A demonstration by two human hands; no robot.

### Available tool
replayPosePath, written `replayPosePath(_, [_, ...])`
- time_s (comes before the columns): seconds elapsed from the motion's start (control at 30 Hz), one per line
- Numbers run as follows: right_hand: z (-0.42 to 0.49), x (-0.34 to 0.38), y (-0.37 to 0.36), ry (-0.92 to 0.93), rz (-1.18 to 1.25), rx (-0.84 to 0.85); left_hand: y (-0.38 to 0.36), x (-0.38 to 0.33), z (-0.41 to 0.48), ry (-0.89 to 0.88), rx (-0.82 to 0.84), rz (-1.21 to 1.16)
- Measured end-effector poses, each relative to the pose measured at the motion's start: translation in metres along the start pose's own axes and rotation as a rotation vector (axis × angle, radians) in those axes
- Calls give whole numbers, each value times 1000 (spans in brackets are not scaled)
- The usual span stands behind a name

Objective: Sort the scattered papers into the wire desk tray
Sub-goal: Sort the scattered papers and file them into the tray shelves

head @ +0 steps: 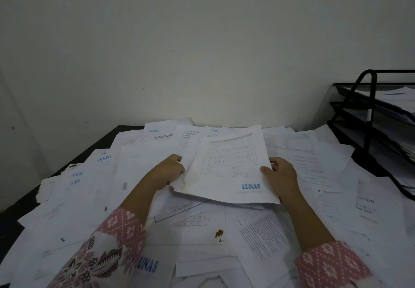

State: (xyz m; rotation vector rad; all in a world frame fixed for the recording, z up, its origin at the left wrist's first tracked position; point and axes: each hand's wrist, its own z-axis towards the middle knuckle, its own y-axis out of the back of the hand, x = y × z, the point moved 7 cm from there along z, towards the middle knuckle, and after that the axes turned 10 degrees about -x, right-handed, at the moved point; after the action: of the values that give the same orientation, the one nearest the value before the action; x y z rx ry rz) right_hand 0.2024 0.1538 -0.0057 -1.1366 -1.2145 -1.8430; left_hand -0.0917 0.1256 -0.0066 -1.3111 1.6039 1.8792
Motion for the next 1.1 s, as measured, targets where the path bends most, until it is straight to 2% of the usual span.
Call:
replayPosePath(0.07, [-5,5,-4,37,-11,-4,-11,-1,-6,83,79,-157])
replayPosePath(0.13, [-9,9,-7,81,-36,-5,-18,-4,-10,94,120,-221])
replayPosePath(0.27, [-13,15,-9,147,-85,1,-20,-7,-13,34,122,-74])
replayPosePath(0.37, [-13,16,-12,161,-120,48,-12,-10,-12,-64,36,-73])
replayPosePath(0.43, [-13,14,-15,119,-104,81,-8,-12,-13,-103,4,-145])
replayPosePath(0.53, [-14,7,-15,-50,15,123,-5,-8,-16,-112,-14,-245])
replayPosePath(0.63, [-22,8,-20,-198,172,266,-4,-4,-18,-87,-35,-317])
replayPosePath(0.73, [-26,15,-23,-151,127,301,4,-2,-20,-72,-78,-306])
replayPosePath(0.83, [-28,18,-25,-86,68,263,28,12,-15,-105,-221,-133])
replayPosePath(0.9, [-29,19,-29,-78,61,263,51,29,-11,-77,-336,176])
replayPosePath(0.97, [-30,20,-32,-82,57,266,73,50,-11,52,-398,466])
replayPosePath(1.03, [-30,20,-34,-110,74,272,86,65,-15,159,-394,577])
replayPosePath(1.1, [-31,19,-36,-139,90,280,90,72,-16,179,-390,610])
